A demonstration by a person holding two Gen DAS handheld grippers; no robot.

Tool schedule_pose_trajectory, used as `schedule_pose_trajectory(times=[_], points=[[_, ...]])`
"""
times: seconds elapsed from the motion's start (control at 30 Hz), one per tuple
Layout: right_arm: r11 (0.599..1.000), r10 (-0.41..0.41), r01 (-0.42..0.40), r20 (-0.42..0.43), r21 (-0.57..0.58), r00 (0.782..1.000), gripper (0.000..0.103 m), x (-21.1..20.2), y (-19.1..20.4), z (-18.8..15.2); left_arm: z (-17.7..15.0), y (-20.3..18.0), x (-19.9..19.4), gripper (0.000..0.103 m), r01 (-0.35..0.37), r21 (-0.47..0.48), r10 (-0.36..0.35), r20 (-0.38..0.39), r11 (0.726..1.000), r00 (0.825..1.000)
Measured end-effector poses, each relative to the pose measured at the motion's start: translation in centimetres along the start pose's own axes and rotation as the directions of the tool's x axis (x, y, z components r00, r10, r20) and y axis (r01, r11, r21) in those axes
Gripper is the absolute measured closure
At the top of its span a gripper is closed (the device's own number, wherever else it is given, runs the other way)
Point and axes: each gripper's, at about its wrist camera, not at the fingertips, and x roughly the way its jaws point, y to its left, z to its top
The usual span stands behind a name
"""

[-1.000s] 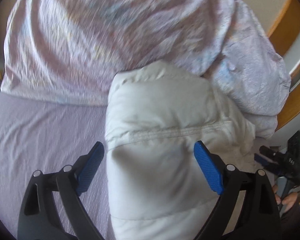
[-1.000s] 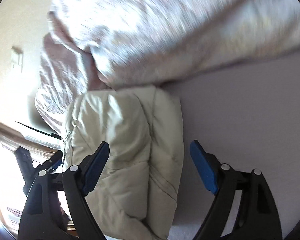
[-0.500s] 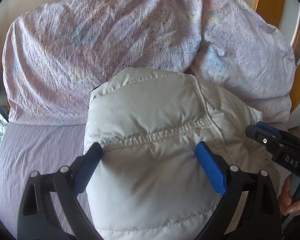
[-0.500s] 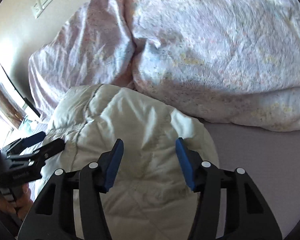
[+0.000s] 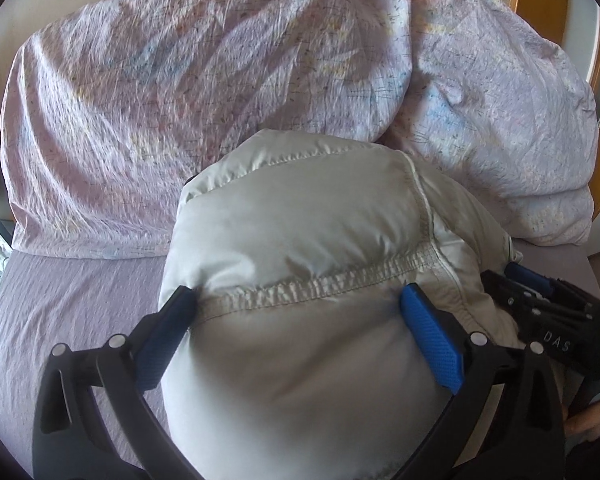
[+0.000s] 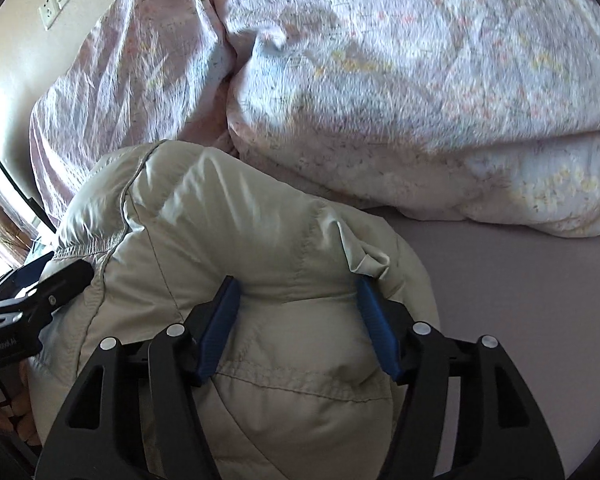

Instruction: Fold large clothes

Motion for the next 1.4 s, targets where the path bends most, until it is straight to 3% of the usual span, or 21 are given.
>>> schedule_pose_trajectory(times=[0.77, 1.03, 1.2, 1.4], points=[[0.999, 0.032, -0.032, 0.057, 0.003, 0.998, 0.038, 1.8, 0.0, -1.5, -0.6, 0.6, 2.3, 0.002, -0.002, -0.039, 0.004, 0.048, 0.999, 0.999], [1.000, 0.023, -0.023, 0.061, 0.006, 0.998, 0.038, 1.1, 0.0, -1.1, -1.3, 0.3, 2.0, 0.002, -0.011, -0.039, 0.013, 0.063, 0.999, 0.998], [0.996, 0.053, -0.059, 0.083, 0.071, 0.995, 0.038, -1.2, -0.5, -1.8, -1.6, 0.6, 2.0, 0.002, -0.005, -0.041, 0.008, 0.065, 0.999, 0.998], [0.999, 0.011, -0.012, 0.027, 0.053, 1.000, 0.036, -1.1, -0.1, -2.0, -1.6, 0.4, 1.7, 0.002, -0.017, -0.038, 0.019, 0.058, 0.999, 0.998]])
